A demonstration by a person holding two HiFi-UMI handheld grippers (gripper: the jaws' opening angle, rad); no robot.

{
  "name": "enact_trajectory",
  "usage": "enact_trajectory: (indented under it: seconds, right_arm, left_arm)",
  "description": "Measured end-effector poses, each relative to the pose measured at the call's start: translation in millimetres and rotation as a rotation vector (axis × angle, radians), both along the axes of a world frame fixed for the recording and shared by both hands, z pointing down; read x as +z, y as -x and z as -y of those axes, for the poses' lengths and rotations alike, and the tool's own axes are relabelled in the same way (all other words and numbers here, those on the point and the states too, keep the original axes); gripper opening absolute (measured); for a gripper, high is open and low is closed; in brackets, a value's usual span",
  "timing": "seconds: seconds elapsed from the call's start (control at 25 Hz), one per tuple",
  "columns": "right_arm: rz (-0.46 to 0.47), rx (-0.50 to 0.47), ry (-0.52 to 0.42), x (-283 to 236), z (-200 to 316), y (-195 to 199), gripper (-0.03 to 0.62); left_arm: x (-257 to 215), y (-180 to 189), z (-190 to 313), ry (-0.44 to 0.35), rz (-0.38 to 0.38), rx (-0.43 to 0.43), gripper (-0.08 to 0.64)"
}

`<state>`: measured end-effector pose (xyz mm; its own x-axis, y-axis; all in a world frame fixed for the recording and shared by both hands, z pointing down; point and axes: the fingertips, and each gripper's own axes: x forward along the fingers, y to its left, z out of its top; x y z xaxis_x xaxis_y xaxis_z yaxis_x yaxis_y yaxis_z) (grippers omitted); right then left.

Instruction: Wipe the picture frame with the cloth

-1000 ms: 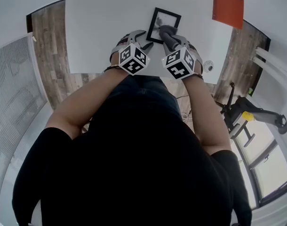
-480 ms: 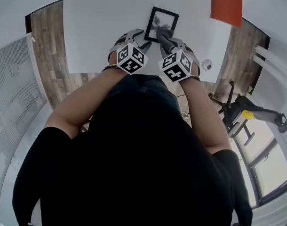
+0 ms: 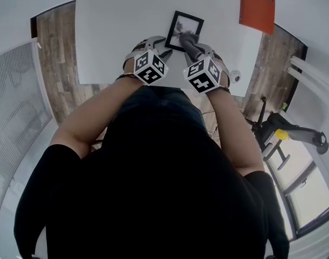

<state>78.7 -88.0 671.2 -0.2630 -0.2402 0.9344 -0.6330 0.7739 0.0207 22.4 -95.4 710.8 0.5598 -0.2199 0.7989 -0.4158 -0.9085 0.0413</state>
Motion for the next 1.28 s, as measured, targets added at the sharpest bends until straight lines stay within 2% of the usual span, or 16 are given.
enact_trajectory:
  seconds: [0.48,0.72,1.08,1.28]
  right_arm:
    - [0.053,0.082,-0.086,-50,29,-21,0.109]
    - [0.098,0.134,-0.160,-88,44,-35,0.109]
    - [0.203,0.243,-0.282,-166,61,-63,0.109]
    - [0.268,0.309,-0.361,-215,69,-83,0.109]
  left_arm:
    - [-40,7,11,-0.051,0.020,-0.002,0.205]
    - [-85,22,27,-0.099,0.002,-0.049,0.204]
    - [-167,60,64,-0.194,-0.116,-0.140,0.187]
    - [-202,79,76,-0.194,-0.193,-0.223,0.172]
